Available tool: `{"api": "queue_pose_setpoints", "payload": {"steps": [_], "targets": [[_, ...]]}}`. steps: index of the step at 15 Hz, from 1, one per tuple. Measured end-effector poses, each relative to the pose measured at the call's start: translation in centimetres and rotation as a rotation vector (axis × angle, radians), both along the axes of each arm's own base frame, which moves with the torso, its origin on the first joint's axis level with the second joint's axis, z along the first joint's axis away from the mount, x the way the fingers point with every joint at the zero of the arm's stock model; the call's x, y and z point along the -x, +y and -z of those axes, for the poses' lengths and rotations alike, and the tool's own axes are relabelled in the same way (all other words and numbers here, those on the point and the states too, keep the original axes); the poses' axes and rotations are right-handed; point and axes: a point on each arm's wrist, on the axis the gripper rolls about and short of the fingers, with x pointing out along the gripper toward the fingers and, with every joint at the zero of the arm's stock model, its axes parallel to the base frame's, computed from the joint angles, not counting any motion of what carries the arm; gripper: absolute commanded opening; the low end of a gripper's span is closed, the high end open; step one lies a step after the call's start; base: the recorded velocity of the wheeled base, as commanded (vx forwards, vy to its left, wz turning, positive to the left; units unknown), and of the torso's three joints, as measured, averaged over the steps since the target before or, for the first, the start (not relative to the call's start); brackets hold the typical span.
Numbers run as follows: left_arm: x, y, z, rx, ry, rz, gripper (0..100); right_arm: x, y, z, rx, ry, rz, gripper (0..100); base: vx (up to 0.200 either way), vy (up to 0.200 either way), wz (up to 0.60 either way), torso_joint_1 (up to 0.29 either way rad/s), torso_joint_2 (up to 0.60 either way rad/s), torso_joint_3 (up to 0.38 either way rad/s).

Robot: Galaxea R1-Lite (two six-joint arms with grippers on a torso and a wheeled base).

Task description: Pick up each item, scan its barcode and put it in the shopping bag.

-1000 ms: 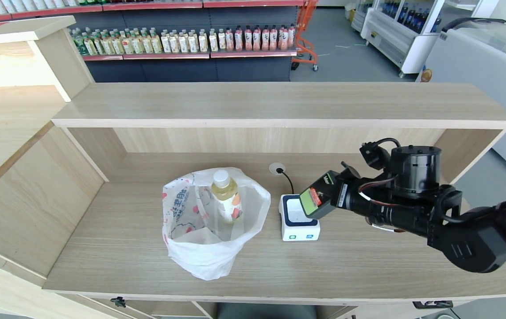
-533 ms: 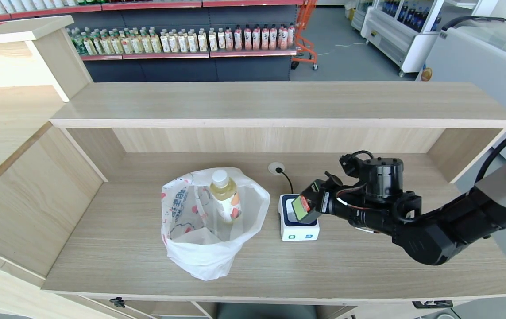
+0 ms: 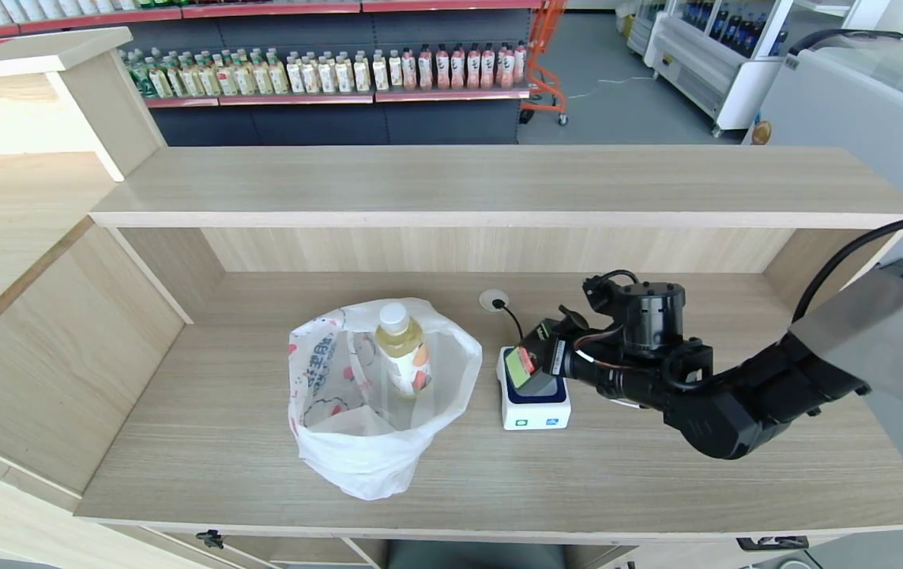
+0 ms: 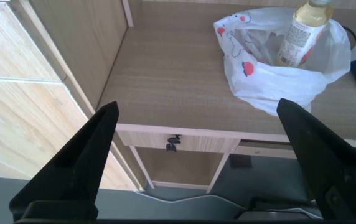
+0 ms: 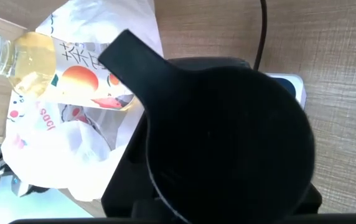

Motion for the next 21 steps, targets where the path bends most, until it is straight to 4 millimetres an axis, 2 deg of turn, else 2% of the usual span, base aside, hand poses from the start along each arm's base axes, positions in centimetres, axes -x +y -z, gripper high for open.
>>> {"api": "queue_pose_setpoints", "payload": {"steps": [9, 10, 12, 14, 17, 21], "targets": [[0.0, 0.0, 0.0, -0.001, 0.0, 0.0, 100, -0.2, 0.5, 0.8, -0.012, -0.01, -0.006, 0, 0.0, 0.0, 0.0, 0.0, 0.0, 0.0], [0.0, 0.0, 0.0, -0.001, 0.0, 0.0, 100, -0.3, 0.4, 0.4, -0.025, -0.023, -0.002, 0, 0.0, 0.0, 0.0, 0.0, 0.0, 0.0], [0.0, 0.0, 0.0, -0.001, 0.0, 0.0, 100, 0.1, -0.3, -1.8, -0.056, -0.084, 0.0, 0, 0.0, 0.0, 0.0, 0.0, 0.0, 0.0], [0.0, 0.0, 0.0, -0.001, 0.0, 0.0, 100, 1.7, -1.5, -4.7, 0.025, -0.215, -0.032, 0, 0.0, 0.0, 0.0, 0.0, 0.0, 0.0], [0.0, 0.0, 0.0, -0.001, 0.0, 0.0, 100, 4.6, -2.6, -6.7, 0.312, -0.449, -0.122, 0, 0.0, 0.0, 0.0, 0.0, 0.0, 0.0], [0.0, 0.0, 0.0, -0.001, 0.0, 0.0, 100, 8.9, -0.5, -7.4, 0.335, -0.505, -0.248, 0, 0.0, 0.15, 0.0, -0.002, 0.0, 0.002]]}}
